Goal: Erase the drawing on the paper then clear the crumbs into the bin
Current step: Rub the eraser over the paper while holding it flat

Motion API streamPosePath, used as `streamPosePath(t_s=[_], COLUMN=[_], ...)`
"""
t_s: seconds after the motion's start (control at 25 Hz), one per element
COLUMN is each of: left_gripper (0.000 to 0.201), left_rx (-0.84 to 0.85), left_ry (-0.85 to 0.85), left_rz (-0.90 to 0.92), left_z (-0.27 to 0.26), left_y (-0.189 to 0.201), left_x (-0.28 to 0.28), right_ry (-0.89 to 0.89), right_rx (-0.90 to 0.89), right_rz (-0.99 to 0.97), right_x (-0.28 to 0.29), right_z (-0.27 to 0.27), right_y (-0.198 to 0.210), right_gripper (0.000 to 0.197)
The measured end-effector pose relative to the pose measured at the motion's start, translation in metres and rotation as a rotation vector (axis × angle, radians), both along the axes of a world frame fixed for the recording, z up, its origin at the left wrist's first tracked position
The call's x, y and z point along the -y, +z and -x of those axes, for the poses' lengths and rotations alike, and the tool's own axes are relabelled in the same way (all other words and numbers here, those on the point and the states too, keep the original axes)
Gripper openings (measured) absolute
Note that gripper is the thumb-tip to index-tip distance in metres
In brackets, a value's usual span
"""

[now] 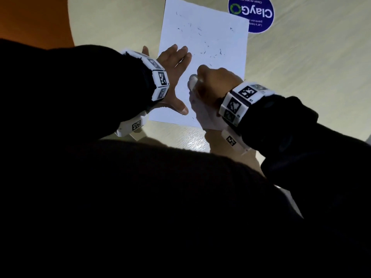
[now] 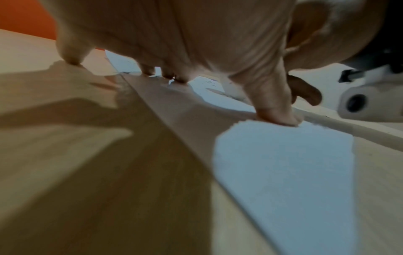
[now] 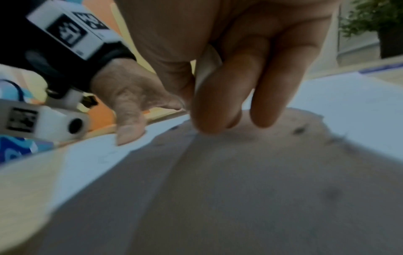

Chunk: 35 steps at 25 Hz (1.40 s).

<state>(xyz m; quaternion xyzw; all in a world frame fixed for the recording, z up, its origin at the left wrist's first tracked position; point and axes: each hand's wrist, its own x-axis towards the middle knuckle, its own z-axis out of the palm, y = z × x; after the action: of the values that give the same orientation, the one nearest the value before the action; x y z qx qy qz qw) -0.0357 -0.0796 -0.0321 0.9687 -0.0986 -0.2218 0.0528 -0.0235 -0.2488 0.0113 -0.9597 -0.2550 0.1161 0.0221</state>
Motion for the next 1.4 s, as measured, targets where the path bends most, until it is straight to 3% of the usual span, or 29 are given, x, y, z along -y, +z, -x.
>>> streamPosePath(t_s=[0.2, 0.4, 0.52, 0.6, 0.76, 0.84, 1.0, 1.08, 1.16, 1.32, 1.4], left_gripper=[0.138, 0.14, 0.14, 0.142, 0.14, 0.139, 0.139, 0.139, 0.139, 0.139, 0.137], left_rx=[-0.002, 0.03, 0.045, 0.049, 0.01, 0.015, 0.027, 0.018, 0.029, 0.021, 0.005], left_ry=[0.013, 0.011, 0.005, 0.001, 0.016, 0.012, 0.007, 0.012, -0.003, 0.0, 0.002], left_rz=[-0.003, 0.033, 0.042, 0.038, 0.008, 0.018, 0.023, 0.011, 0.009, 0.028, 0.011], left_z=[-0.001, 0.001, 0.003, 0.003, 0.001, 0.001, 0.001, 0.002, 0.002, 0.002, 0.001], left_y=[-0.001, -0.005, -0.005, -0.005, -0.002, -0.001, -0.004, -0.002, -0.002, -0.002, -0.002], left_x=[0.0, -0.002, -0.002, -0.001, 0.0, 0.0, -0.001, -0.001, -0.001, -0.002, -0.001], right_ry=[-0.126, -0.108, -0.134, -0.188, -0.099, -0.086, -0.173, -0.086, 0.045, -0.139, -0.134], right_rx=[-0.159, 0.11, -0.174, -0.153, -0.119, -0.176, -0.129, -0.04, -0.213, -0.215, -0.112], right_rz=[-0.014, -0.02, 0.025, -0.004, 0.016, 0.044, -0.028, 0.041, 0.171, 0.045, -0.002], right_x=[-0.009, -0.013, -0.018, -0.021, -0.019, -0.02, -0.023, -0.021, -0.015, -0.021, -0.021], right_z=[-0.058, 0.011, -0.039, -0.059, -0.011, -0.023, -0.043, -0.016, 0.0, -0.057, -0.044], right_y=[0.01, 0.001, 0.007, 0.006, 0.0, 0.007, 0.005, -0.001, 0.002, 0.011, 0.009], right_gripper=[0.027, 0.018, 0.027, 0.019, 0.016, 0.014, 0.027, 0.021, 0.026, 0.031, 0.026])
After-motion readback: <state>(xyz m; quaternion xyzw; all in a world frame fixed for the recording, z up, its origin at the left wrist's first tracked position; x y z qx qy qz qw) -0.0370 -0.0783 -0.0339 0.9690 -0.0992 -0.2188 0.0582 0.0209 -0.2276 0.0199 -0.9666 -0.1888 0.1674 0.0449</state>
